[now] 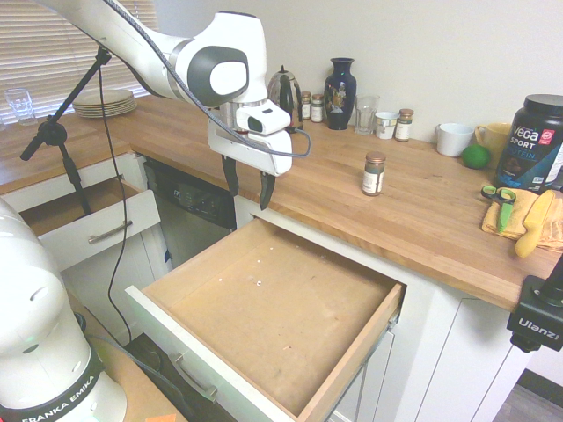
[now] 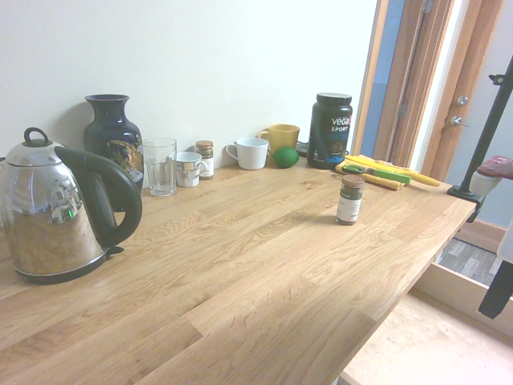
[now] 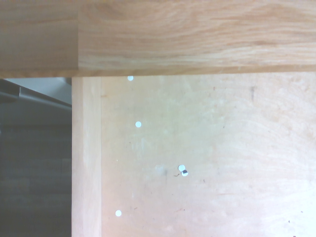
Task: Put seasoning jar in the drawer
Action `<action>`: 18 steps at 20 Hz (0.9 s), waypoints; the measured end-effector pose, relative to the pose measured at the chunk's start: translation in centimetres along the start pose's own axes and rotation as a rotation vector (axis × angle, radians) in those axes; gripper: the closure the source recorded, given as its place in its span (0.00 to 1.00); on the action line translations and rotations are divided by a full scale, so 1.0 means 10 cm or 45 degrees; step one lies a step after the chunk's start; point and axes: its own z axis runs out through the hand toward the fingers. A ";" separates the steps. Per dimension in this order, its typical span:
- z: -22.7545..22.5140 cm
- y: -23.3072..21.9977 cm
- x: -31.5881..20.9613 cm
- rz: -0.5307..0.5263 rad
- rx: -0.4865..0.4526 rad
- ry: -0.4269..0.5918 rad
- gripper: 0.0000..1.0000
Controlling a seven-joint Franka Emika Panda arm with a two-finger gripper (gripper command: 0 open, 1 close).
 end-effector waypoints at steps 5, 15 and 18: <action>0.00 0.00 0.01 -0.014 -0.001 0.021 0.00; -0.06 0.03 0.71 0.020 0.006 0.030 0.00; -0.08 0.05 1.03 0.048 0.008 0.031 0.00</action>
